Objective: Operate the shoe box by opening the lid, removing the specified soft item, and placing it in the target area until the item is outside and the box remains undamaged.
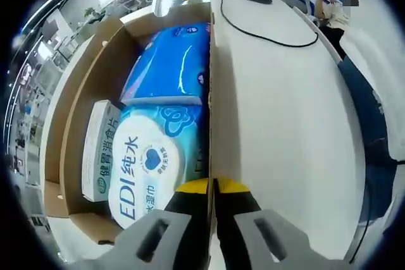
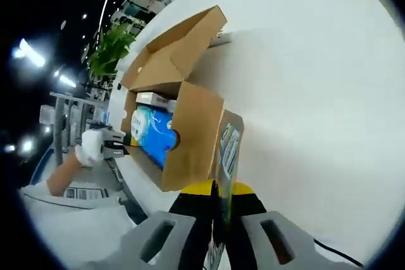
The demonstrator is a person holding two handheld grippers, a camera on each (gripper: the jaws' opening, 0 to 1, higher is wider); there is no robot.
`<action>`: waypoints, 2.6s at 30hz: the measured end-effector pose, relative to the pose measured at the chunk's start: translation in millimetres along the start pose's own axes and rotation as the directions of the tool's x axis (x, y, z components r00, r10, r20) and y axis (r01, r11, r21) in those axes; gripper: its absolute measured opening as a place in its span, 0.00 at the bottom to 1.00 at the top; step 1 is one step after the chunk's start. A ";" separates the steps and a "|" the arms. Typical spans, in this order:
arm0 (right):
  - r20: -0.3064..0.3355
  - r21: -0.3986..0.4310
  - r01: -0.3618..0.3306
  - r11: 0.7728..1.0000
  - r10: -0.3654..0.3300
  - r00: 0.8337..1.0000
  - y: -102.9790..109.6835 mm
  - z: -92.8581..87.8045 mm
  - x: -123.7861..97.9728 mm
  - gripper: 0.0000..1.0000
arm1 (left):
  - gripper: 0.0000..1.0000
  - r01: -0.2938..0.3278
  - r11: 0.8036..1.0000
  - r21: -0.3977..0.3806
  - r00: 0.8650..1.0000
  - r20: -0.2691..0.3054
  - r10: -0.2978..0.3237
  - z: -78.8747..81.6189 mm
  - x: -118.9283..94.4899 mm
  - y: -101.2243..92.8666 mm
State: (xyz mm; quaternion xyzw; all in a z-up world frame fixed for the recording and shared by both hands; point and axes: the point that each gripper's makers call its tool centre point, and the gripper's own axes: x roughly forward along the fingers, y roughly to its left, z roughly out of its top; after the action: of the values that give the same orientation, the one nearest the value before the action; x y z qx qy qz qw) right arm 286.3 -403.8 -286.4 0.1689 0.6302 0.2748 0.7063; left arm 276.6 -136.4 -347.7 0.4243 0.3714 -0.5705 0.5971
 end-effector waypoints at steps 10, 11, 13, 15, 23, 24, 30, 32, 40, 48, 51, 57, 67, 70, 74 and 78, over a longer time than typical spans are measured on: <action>-0.060 -0.016 0.078 0.997 -0.079 0.995 -18.2 -7.5 4.9 0.00 | 0.01 0.001 1.000 0.001 1.000 0.002 -0.001 1.2 -0.2 -0.3; -0.060 -0.006 0.078 0.997 -0.078 0.995 -18.8 -7.8 5.1 0.00 | 0.01 0.001 1.000 -0.001 1.000 0.002 -0.001 1.1 -0.2 -0.3; -0.063 -0.010 0.083 0.996 -0.084 0.995 -20.1 -8.3 5.4 0.00 | 0.01 0.000 1.000 -0.001 1.000 0.001 0.000 0.9 0.0 -0.3; -0.065 0.002 0.080 0.997 -0.080 0.995 -20.5 -8.4 6.3 0.00 | 0.01 0.001 1.000 -0.002 1.000 0.001 -0.001 0.8 0.0 -0.4; -0.083 -0.008 0.152 0.988 -0.152 0.985 -31.0 -9.1 8.6 0.00 | 0.01 -0.001 1.000 -0.003 1.000 0.000 0.001 0.6 0.4 -0.4; -0.084 -0.013 0.160 0.987 -0.160 0.983 -32.7 -9.1 8.9 0.00 | 0.01 -0.001 1.000 -0.002 1.000 -0.001 0.001 0.6 0.4 -0.5; -0.098 -0.037 0.207 0.978 -0.209 0.973 -41.8 -10.4 12.6 0.00 | 0.01 -0.004 1.000 -0.002 1.000 -0.001 0.004 0.6 0.7 -0.4; -0.094 -0.041 0.204 0.978 -0.207 0.974 -41.7 -10.1 12.3 0.00 | 0.01 -0.005 1.000 -0.002 1.000 -0.001 0.005 0.4 1.1 0.0; -0.066 -0.066 0.211 0.975 -0.215 0.974 -45.6 -7.8 9.8 0.04 | 0.01 -0.005 1.000 -0.001 1.000 -0.003 0.005 0.3 0.7 0.4; -0.053 -0.083 0.276 0.957 -0.281 0.958 -60.8 -8.8 1.4 0.12 | 0.01 -0.005 1.000 -0.001 1.000 -0.005 0.005 0.4 0.5 -0.1; -0.046 -0.078 0.308 0.948 -0.312 0.949 -68.1 -8.1 0.4 0.15 | 0.01 -0.006 1.000 0.000 1.000 -0.006 0.006 0.1 0.6 -0.1; -0.034 -0.121 0.341 0.932 -0.347 0.937 -73.2 -6.0 0.5 0.21 | 0.01 -0.002 1.000 -0.010 1.000 -0.007 0.002 -0.4 0.9 0.2; -0.025 -0.139 0.387 0.912 -0.394 0.919 -84.1 -2.6 -2.7 0.26 | 0.01 -0.004 1.000 -0.005 1.000 -0.010 0.004 -1.0 0.6 -0.3; -0.017 -0.151 0.404 0.902 -0.411 0.912 -87.5 -2.1 -3.3 0.28 | 0.01 -0.004 1.000 0.000 1.000 -0.015 0.004 -1.2 0.9 -0.5; -0.014 -0.152 0.419 0.895 -0.425 0.905 -90.0 -2.7 -4.3 0.33 | 0.01 -0.003 1.000 0.000 1.000 -0.018 0.003 -1.2 1.5 -0.4; -0.005 -0.167 0.455 0.875 -0.462 0.887 -97.4 -1.5 -8.6 0.36 | 0.01 -0.003 1.000 -0.001 1.000 -0.019 0.003 -1.3 1.6 -0.5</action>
State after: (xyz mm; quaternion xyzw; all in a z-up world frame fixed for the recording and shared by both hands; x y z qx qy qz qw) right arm 301.4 -486.3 -336.9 -0.0488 0.6434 0.1533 0.7484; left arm 276.2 -135.7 -349.7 0.4300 0.3767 -0.5655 0.5945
